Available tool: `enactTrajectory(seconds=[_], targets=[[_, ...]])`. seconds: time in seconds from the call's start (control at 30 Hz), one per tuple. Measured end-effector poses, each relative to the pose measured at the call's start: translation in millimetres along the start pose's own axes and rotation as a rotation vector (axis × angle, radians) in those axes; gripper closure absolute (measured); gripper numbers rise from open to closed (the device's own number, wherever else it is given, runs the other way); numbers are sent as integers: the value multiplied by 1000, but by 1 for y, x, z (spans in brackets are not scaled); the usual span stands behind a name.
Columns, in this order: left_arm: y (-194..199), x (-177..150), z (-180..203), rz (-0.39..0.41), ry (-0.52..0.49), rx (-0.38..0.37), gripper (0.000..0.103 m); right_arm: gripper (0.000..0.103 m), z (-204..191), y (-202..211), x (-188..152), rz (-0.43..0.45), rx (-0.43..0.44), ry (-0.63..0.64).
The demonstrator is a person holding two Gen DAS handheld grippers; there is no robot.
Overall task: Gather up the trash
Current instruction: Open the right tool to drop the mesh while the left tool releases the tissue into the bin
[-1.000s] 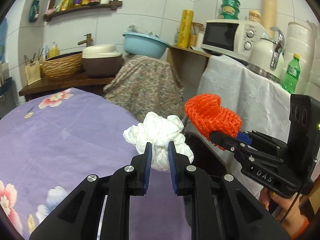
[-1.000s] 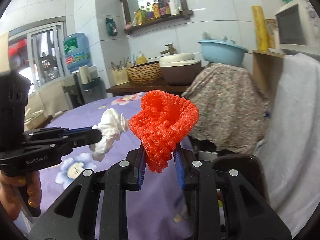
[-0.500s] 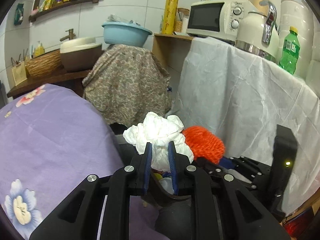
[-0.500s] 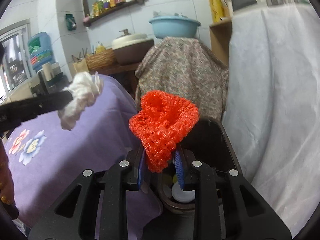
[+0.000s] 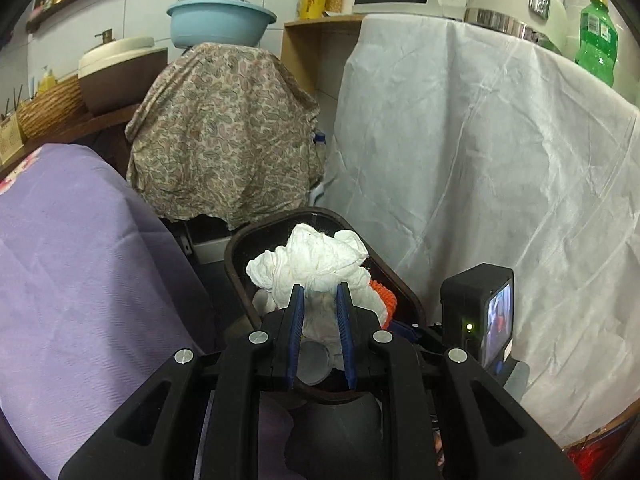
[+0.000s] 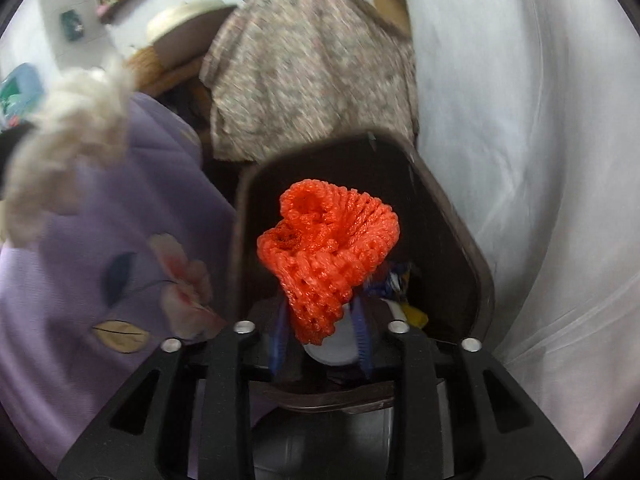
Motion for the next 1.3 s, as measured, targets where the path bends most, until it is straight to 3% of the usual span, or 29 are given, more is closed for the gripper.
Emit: enactTrajectory(seconds=[0.03,0.07,0.13,0.47,0.9,1.0,1.1,1.3], targets=[[-3,0,-1,-9,7,-5,86,60,2,-4,-2,-4,-3,-10],[-6,0,-1,-14,9,-6,86,45,3,-5,-3,-4,-4,-19],[-12,-2,0,-25,1,0,86,35,7,-4,-7,19,-9,-42],[-40,-4,3,-70,-16,-1,86,23,3,23,-23,46,-48,-18],[-109,-9,5,-211,-29,17,84,21,1,68,-60,99,-133,-21],[-109,-8,6,-191,-43,45,75,21,-2,72,-66,95,-154,-5],[-105,-9,9,-177,-55,52,52,21,-6,76,-68,99,-172,12],[-87,-2,13,-128,-58,43,37,21,-11,82,-69,99,-175,28]])
Point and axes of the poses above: each gripper's, at about its wrist camera, not at the fingertips, and y roughly against the way its jaws point, z to its right, x to its top, the point moved 1 cm from there along -y, roughly the way its jaws point, and after that the axes turned 8 degrees about y, right-handed, at the moved point
